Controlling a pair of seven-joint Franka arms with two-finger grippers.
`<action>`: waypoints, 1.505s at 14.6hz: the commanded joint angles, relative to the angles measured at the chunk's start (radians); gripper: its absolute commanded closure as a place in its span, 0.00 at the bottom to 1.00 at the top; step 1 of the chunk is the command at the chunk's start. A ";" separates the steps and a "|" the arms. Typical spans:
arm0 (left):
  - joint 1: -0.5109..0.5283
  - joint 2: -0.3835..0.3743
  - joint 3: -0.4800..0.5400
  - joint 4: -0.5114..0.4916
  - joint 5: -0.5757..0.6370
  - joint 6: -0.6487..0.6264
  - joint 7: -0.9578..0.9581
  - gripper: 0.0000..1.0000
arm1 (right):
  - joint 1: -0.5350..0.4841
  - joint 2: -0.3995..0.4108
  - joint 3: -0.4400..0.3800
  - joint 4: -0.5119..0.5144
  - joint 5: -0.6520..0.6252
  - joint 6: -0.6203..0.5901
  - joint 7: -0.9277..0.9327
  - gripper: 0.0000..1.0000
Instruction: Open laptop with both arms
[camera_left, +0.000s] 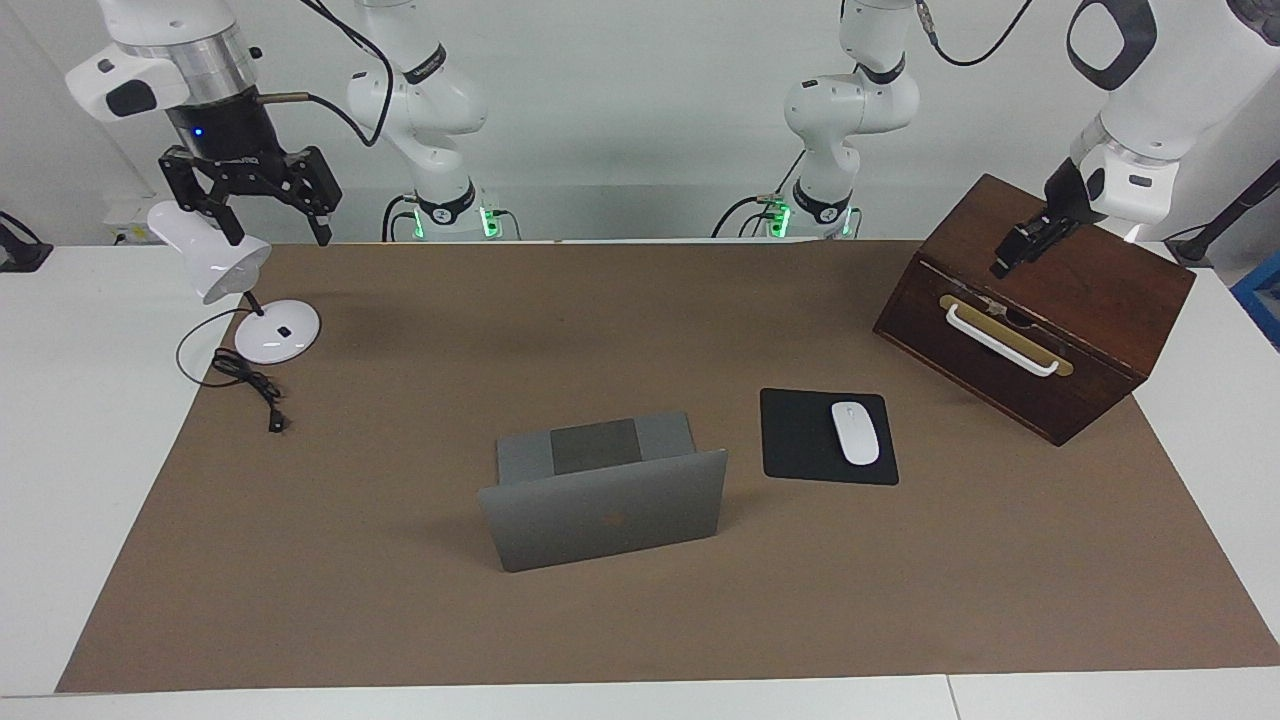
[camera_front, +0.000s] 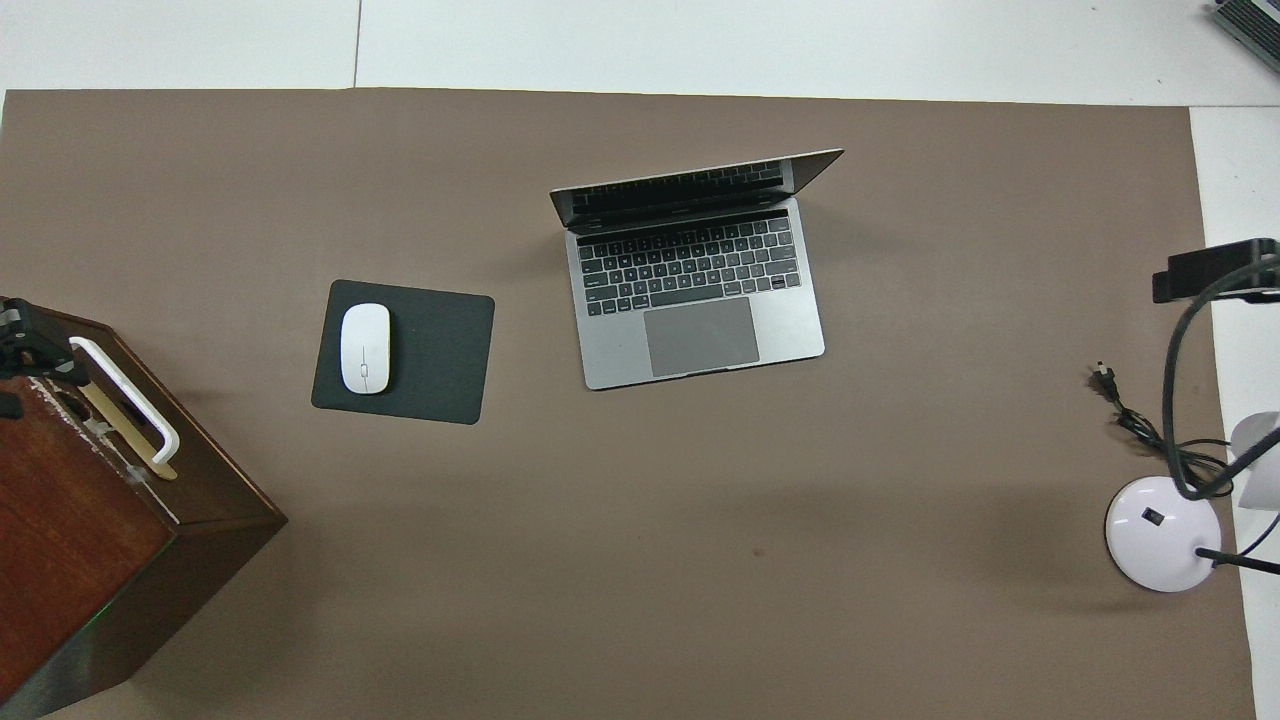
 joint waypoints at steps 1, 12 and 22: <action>-0.072 -0.014 0.040 -0.022 0.021 0.036 -0.005 0.00 | -0.020 -0.034 0.006 -0.065 0.030 0.023 -0.026 0.00; -0.056 -0.011 0.042 0.010 -0.066 0.090 0.151 0.00 | -0.020 -0.095 0.006 -0.272 0.030 0.164 -0.025 0.00; -0.022 -0.002 -0.025 0.020 -0.047 0.101 0.162 0.00 | -0.026 -0.094 0.006 -0.276 0.031 0.167 -0.023 0.00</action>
